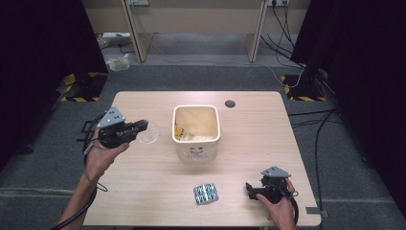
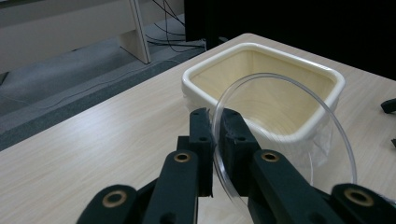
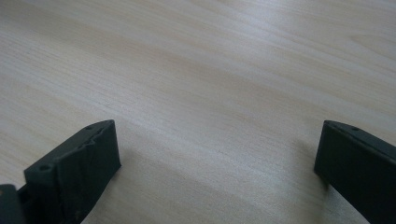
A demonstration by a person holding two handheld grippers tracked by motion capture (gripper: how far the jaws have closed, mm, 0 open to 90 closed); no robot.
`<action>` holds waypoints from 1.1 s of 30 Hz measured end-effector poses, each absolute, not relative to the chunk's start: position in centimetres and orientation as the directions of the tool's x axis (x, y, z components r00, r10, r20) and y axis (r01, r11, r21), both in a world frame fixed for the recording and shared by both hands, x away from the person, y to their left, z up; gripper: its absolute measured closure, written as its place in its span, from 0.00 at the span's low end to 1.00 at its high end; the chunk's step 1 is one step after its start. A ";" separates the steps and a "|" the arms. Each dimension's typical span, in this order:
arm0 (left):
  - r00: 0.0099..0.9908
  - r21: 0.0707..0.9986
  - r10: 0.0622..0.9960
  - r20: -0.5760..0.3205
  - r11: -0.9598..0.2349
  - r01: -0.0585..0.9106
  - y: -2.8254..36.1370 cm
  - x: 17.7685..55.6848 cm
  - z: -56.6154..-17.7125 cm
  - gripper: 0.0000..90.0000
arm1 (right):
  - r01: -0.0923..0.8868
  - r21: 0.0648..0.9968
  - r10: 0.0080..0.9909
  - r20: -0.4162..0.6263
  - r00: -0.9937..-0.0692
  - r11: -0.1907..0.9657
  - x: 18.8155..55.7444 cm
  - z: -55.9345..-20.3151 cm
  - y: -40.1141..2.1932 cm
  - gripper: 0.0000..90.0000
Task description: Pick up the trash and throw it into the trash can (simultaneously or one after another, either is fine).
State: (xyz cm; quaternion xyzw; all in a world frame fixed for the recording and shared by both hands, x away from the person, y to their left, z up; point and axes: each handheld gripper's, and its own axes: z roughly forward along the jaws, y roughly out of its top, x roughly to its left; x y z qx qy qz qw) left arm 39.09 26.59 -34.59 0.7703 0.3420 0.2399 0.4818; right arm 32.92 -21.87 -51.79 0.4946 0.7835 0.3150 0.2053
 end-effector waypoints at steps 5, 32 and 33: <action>0.646 0.910 0.761 0.051 -0.302 0.284 26.3 39.5 -33.9 0.93 | 0.646 0.696 0.904 -0.011 -0.427 0.313 32.9 -51.8 -21.9 0.00; 0.667 0.932 0.740 0.086 -0.296 0.208 23.2 41.1 -31.3 0.93 | 0.645 0.698 0.904 -0.011 -0.427 0.313 32.9 -51.8 -21.9 0.00; 0.670 0.931 0.738 0.072 -0.292 0.221 22.9 41.1 -31.3 0.93 | 0.644 0.698 0.904 -0.011 -0.427 0.313 32.9 -51.8 -21.9 0.00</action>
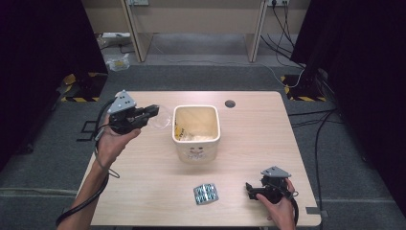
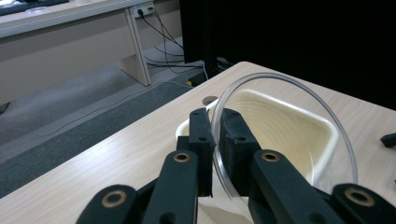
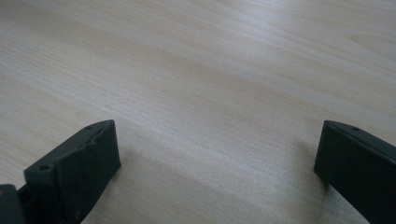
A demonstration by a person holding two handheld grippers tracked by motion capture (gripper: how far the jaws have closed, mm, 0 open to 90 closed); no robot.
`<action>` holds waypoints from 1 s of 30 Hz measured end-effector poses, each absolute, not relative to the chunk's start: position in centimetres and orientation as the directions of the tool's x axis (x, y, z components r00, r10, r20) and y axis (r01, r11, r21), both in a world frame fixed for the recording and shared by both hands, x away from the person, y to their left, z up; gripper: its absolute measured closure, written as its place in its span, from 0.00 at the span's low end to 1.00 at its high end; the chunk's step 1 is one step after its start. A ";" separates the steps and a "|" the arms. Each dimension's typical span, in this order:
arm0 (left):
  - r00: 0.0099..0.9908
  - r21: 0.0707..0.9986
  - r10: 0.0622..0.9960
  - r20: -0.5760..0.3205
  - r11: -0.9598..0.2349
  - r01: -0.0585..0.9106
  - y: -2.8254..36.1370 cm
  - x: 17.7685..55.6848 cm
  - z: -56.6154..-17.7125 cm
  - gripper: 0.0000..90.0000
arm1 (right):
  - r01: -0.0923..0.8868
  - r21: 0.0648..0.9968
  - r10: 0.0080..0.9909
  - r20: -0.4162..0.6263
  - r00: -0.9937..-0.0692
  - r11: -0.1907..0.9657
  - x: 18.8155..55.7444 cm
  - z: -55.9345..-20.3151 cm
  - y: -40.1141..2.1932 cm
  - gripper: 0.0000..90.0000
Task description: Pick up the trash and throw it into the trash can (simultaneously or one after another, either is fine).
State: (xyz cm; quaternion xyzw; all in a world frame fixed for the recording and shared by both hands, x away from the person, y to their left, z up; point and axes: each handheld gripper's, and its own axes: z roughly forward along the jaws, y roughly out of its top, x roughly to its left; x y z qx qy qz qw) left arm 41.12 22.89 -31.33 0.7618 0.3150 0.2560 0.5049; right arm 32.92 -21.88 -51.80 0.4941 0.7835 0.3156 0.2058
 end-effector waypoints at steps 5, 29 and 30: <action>0.687 0.926 0.723 0.074 -0.305 0.221 21.6 41.5 -31.5 0.93 | 0.644 0.698 0.904 -0.011 -0.427 0.313 32.9 -51.8 -21.9 0.00; 0.744 0.920 0.668 0.024 -0.307 0.245 17.0 43.2 -33.0 0.93 | 0.645 0.698 0.904 -0.011 -0.427 0.313 32.9 -51.8 -21.9 0.00; 0.746 0.918 0.665 0.021 -0.308 0.249 16.7 43.3 -33.1 0.93 | 0.645 0.698 0.904 -0.010 -0.427 0.312 32.9 -51.8 -21.9 0.00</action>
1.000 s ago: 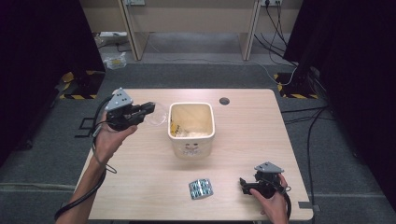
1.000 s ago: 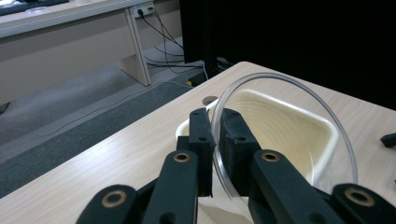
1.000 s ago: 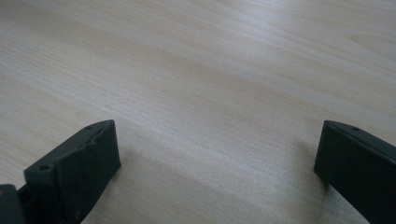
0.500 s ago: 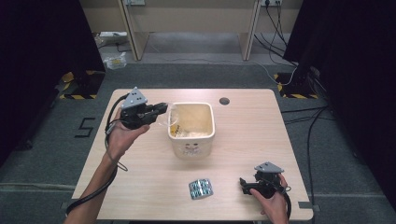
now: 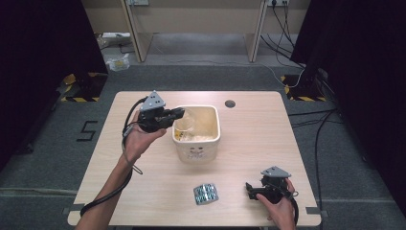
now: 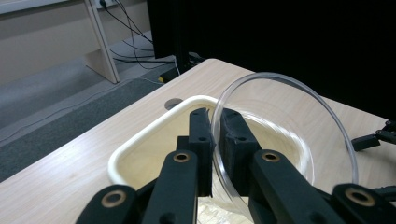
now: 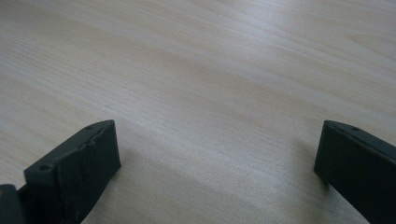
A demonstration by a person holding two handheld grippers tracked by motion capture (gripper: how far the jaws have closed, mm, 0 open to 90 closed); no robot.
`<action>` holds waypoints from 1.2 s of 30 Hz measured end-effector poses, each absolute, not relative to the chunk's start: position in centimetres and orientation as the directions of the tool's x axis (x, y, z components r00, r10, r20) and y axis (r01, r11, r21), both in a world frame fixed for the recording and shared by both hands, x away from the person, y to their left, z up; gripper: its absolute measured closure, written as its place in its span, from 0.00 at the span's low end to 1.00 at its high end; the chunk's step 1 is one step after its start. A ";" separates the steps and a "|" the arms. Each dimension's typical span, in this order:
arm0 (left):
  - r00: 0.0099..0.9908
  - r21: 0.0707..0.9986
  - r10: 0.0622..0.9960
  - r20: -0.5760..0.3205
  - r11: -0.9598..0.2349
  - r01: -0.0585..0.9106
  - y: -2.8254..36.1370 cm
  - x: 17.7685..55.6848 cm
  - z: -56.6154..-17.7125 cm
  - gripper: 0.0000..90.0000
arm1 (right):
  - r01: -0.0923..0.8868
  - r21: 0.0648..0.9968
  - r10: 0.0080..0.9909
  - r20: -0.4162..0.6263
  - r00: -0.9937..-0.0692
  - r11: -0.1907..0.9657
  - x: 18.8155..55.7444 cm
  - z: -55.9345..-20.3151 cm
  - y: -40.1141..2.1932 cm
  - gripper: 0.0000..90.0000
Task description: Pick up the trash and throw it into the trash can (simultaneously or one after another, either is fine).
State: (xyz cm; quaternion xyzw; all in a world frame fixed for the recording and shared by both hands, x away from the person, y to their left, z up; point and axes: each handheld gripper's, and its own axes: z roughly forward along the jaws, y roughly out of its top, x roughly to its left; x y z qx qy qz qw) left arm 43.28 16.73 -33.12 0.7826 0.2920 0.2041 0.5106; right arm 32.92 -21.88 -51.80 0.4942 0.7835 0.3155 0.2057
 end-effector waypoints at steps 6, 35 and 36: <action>0.756 0.906 0.655 0.021 -0.332 0.262 15.3 43.8 -34.0 0.92 | 0.644 0.698 0.904 -0.012 -0.427 0.314 32.9 -51.8 -21.9 0.00; 0.752 0.834 0.659 0.039 -0.435 0.338 13.4 45.7 -37.3 0.91 | 0.645 0.698 0.904 -0.010 -0.427 0.312 32.9 -51.8 -21.9 0.00; 0.751 0.830 0.659 0.040 -0.440 0.342 13.3 45.7 -37.5 0.91 | 0.644 0.698 0.904 -0.010 -0.427 0.312 32.9 -51.8 -21.9 0.00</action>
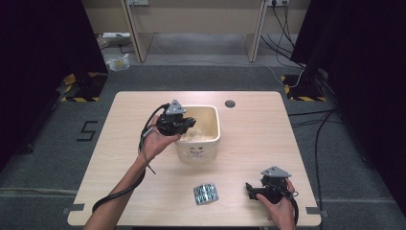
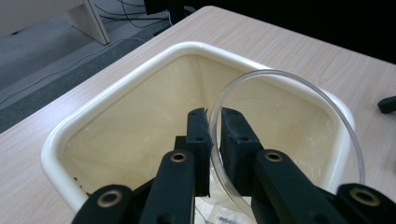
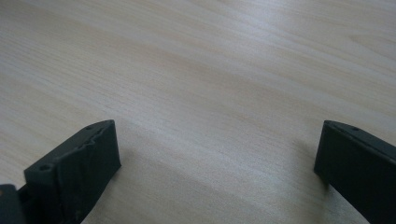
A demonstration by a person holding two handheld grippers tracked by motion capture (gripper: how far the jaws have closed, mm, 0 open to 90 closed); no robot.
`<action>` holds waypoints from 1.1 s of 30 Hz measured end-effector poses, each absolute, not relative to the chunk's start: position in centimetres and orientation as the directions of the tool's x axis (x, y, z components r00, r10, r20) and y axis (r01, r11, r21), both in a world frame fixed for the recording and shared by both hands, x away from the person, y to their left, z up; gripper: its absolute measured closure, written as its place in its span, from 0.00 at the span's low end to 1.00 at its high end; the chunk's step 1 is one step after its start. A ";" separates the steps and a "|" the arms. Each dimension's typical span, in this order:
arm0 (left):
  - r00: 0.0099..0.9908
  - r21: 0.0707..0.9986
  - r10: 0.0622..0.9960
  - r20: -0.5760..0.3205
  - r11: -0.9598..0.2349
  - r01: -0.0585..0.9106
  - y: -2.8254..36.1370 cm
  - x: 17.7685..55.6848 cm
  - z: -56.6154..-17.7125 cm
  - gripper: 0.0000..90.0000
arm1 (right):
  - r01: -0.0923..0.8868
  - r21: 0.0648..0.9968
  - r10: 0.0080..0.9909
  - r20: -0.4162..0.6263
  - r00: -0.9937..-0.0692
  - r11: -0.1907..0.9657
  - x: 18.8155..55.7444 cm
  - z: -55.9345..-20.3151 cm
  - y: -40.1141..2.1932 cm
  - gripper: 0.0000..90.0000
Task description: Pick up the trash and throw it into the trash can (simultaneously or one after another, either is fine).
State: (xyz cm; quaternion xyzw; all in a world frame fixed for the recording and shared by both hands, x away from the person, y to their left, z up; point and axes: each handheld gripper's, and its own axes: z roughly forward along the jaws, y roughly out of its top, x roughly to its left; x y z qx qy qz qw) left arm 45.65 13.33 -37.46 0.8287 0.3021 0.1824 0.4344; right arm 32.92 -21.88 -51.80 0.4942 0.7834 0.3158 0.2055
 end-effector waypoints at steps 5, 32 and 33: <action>0.752 0.820 0.658 0.048 -0.456 0.346 13.1 45.7 -37.9 0.90 | 0.644 0.698 0.904 -0.011 -0.427 0.313 32.9 -51.8 -21.9 0.00; 0.744 0.851 0.668 -0.006 -0.388 0.355 14.8 44.5 -36.1 0.53 | 0.643 0.698 0.904 -0.013 -0.428 0.314 32.9 -51.8 -21.9 0.00; 0.744 0.851 0.668 -0.006 -0.388 0.355 14.8 44.5 -36.1 0.51 | 0.643 0.698 0.904 -0.013 -0.428 0.314 32.9 -51.8 -21.9 0.00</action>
